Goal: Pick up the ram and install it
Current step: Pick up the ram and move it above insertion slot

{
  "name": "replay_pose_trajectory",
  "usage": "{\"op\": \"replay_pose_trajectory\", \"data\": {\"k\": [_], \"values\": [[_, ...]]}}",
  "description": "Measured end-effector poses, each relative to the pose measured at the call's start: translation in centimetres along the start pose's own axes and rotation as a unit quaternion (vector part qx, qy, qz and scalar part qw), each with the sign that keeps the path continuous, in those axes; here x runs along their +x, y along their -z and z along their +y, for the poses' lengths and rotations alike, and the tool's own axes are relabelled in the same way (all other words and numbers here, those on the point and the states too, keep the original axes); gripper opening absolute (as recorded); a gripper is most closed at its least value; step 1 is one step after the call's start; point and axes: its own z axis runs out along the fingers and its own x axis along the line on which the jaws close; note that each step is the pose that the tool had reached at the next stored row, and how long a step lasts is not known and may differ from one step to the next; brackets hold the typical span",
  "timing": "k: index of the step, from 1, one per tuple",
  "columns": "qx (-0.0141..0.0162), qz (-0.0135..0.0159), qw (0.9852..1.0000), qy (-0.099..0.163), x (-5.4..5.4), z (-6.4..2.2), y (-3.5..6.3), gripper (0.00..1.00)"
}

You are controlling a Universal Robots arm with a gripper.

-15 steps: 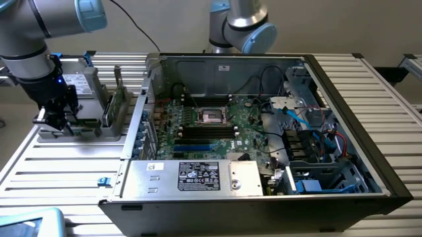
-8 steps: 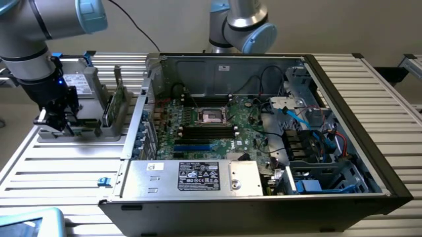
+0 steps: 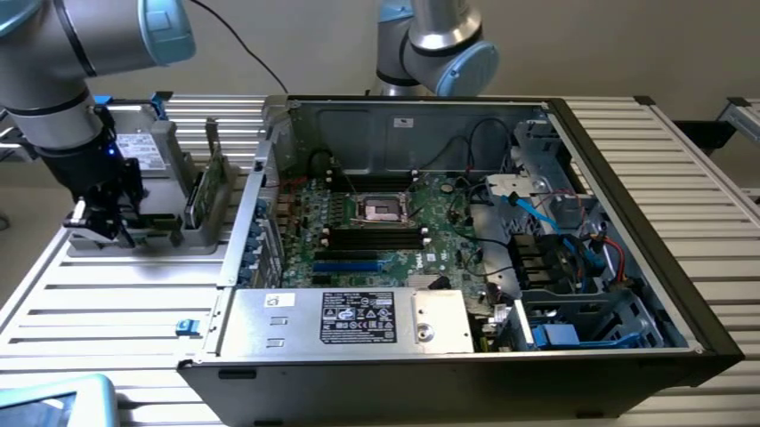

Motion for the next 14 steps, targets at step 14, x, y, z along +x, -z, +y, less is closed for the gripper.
{"op": "replay_pose_trajectory", "data": {"k": [14], "values": [[0.0016, -0.0001, 1.0000, 0.000, -0.03, 0.04, -0.20, 0.14]]}}
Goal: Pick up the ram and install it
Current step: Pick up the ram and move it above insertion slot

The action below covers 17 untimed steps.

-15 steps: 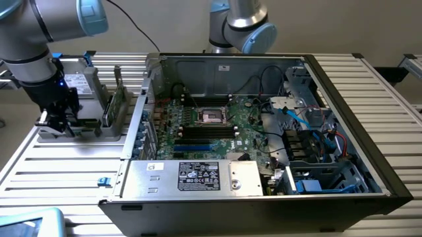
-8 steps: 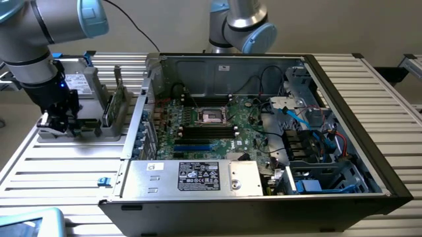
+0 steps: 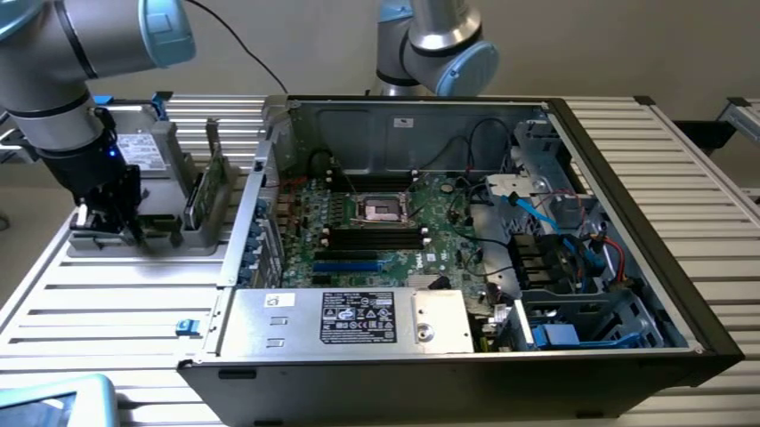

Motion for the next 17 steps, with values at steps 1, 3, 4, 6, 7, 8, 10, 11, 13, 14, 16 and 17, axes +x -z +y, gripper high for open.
{"op": "replay_pose_trajectory", "data": {"k": [1, 3, 4, 6, 7, 8, 10, 11, 13, 14, 16, 17], "values": [[0.0006, 0.0000, 1.0000, 0.000, 0.0, 0.00, 0.07, 0.14], [0.0018, -0.0001, 1.0000, 0.000, 0.0, 0.01, 0.25, 0.14], [0.0022, -0.0002, 1.0000, 0.001, 0.0, 0.01, 0.43, 0.14], [0.0029, -0.0004, 1.0000, 0.002, 0.0, 0.02, 0.95, 0.14], [0.0031, -0.0005, 1.0000, 0.003, 0.0, 0.03, 1.18, 0.14], [0.0034, -0.0007, 1.0000, 0.004, 0.0, 0.04, 1.43, 0.14], [0.0042, -0.0010, 1.0000, 0.006, 0.1, 0.04, 1.90, 0.14], [0.0047, -0.0012, 1.0000, 0.007, 0.1, 0.04, 2.12, 0.14], [0.0053, -0.0015, 0.9999, 0.010, 0.1, 0.05, 2.48, 0.14], [0.0055, -0.0017, 0.9999, 0.012, 0.1, 0.06, 2.63, 0.14], [0.0056, -0.0019, 0.9999, 0.016, 0.1, 0.06, 2.85, 0.14], [0.0057, -0.0020, 0.9998, 0.018, 0.1, 0.07, 2.95, 0.14]]}}
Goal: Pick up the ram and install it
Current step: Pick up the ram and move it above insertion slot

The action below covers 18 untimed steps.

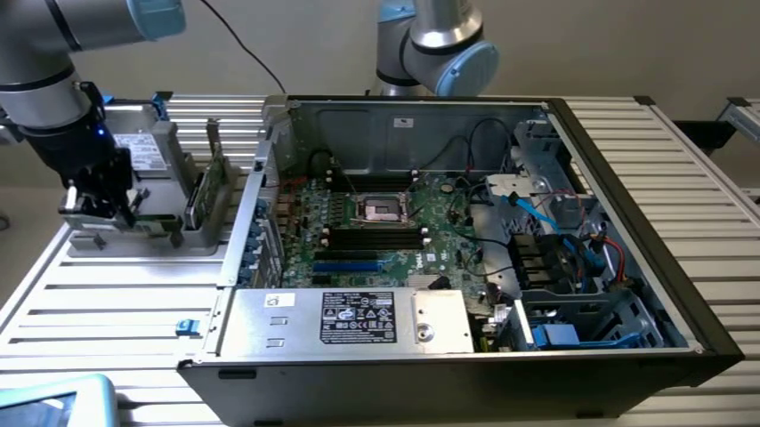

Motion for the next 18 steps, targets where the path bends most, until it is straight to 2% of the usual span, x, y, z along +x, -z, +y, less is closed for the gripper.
{"op": "replay_pose_trajectory", "data": {"k": [6, 10, 12, 15, 18], "values": [[0.0009, 0.0000, 0.9998, 0.018, 0.0, -0.01, 0.78, 0.14], [0.0049, -0.0001, 0.9996, 0.028, 0.1, 0.03, 1.83, 0.14], [0.0059, 0.0000, 0.9995, 0.030, 0.1, 0.06, 2.51, 0.14], [0.0096, 0.0000, 0.9994, 0.034, 0.1, 0.08, 3.36, 0.14], [0.0152, 0.0000, 0.9992, 0.038, 0.1, 0.08, 4.01, 0.14]]}}
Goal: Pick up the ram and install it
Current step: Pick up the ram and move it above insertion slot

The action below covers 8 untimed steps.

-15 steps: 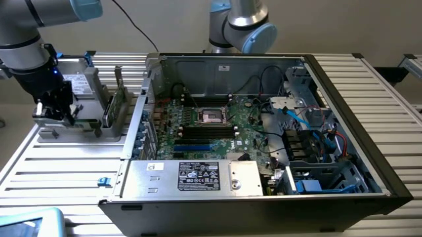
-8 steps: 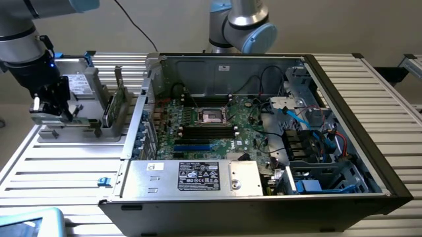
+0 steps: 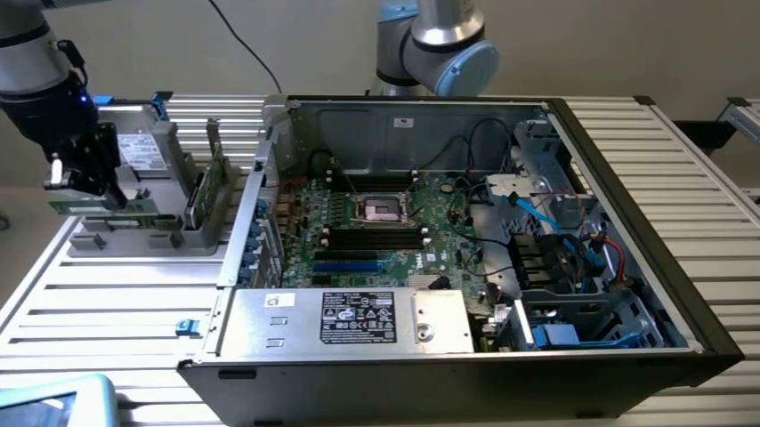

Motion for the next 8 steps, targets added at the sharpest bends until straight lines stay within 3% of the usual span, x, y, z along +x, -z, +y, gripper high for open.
{"op": "replay_pose_trajectory", "data": {"k": [4, 8], "values": [[0.0068, 0.0002, 1.0000, 0.004, 0.0, -0.02, 1.00, 0.14], [0.0076, 0.0001, 0.9999, 0.008, 0.1, -0.05, 2.77, 0.14]]}}
